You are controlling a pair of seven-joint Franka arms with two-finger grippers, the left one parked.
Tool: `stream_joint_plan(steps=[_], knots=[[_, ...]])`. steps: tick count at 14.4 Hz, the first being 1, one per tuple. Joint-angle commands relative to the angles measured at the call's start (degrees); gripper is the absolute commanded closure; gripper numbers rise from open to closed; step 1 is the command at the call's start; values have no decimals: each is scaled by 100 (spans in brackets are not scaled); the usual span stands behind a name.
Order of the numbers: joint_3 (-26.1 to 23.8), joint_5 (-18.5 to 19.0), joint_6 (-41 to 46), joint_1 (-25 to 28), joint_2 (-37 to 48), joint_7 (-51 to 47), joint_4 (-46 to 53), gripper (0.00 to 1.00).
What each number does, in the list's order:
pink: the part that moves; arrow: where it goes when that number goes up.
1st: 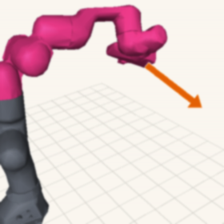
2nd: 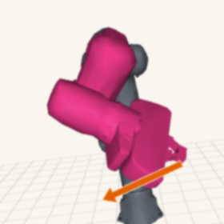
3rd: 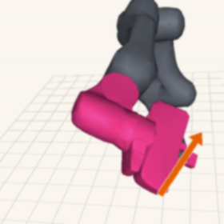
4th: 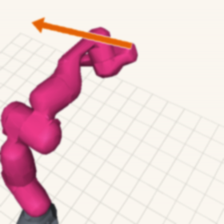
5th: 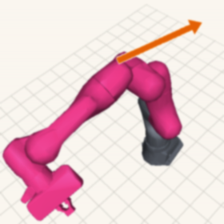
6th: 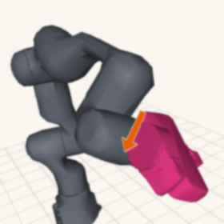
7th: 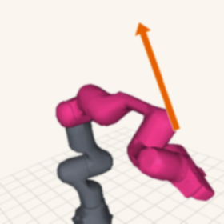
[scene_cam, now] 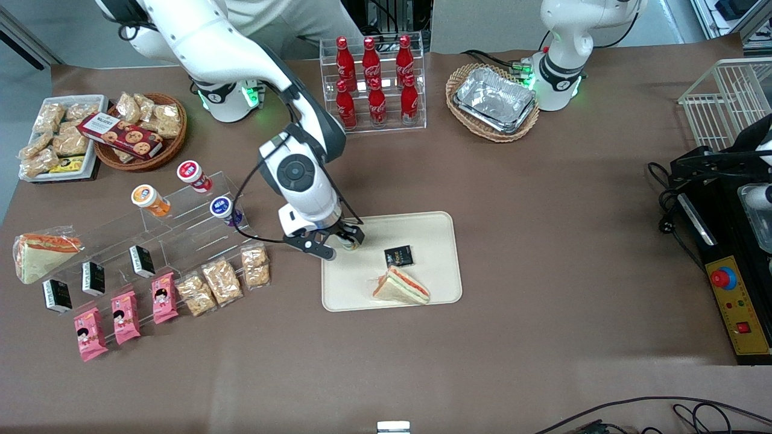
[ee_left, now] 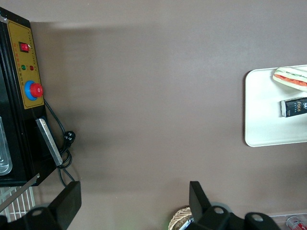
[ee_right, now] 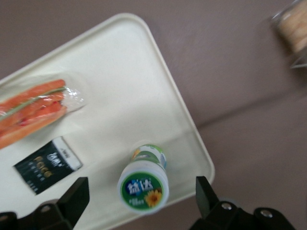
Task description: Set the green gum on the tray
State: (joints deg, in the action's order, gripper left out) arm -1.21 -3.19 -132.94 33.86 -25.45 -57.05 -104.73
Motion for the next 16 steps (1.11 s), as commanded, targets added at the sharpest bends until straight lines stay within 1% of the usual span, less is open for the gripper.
stream_joint_plan(steps=[1,5,6,7,10,16], knots=[[-19,-15,1495,-152,479,255,829,1],[24,46,3051,-152,717,711,1998,1],[42,82,3342,-213,804,982,2183,1],[51,91,3545,-405,944,1368,2272,1],[33,82,3731,-1178,1559,2975,1976,1],[33,82,3740,-2277,2632,4480,1131,1]])
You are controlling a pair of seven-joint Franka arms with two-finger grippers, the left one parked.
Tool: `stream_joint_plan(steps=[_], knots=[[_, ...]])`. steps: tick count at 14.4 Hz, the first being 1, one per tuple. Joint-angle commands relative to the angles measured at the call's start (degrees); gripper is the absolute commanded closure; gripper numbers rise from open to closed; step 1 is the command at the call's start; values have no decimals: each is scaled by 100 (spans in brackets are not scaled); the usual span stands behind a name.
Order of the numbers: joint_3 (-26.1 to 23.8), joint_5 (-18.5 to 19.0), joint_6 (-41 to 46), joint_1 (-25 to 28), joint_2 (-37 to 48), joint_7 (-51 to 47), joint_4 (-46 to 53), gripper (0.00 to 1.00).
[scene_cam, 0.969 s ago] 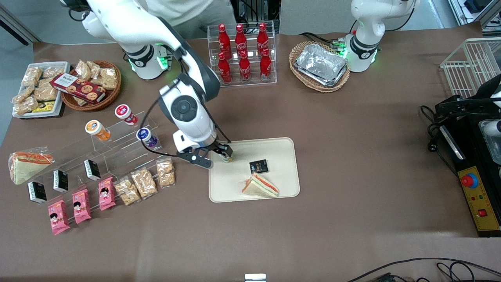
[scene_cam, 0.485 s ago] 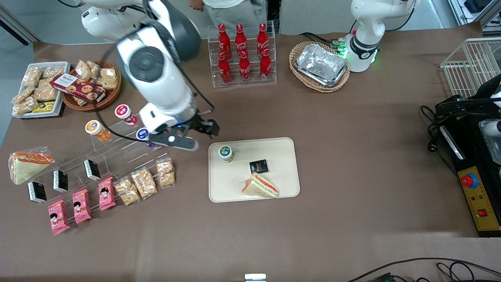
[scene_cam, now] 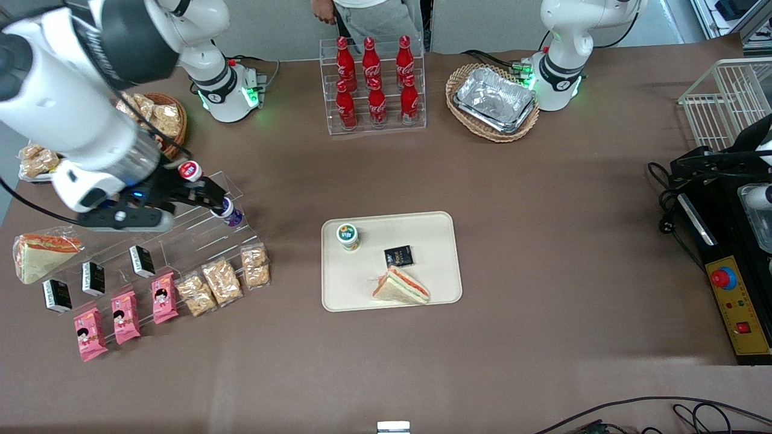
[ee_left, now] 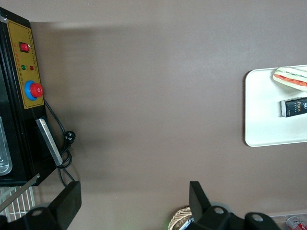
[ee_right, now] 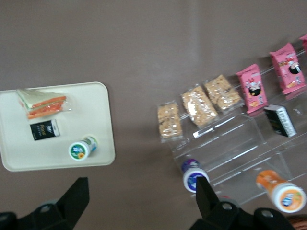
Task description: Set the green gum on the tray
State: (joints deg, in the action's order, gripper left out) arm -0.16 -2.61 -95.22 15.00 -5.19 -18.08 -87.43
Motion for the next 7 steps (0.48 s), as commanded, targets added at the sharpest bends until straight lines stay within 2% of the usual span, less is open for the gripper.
stream_joint_plan(steps=[1,4,7], knots=[[-71,24,29,-654,642,856,-609,1],[-80,-46,73,-1375,581,2103,-521,0],[-71,-47,91,-1448,572,2142,-486,0]])
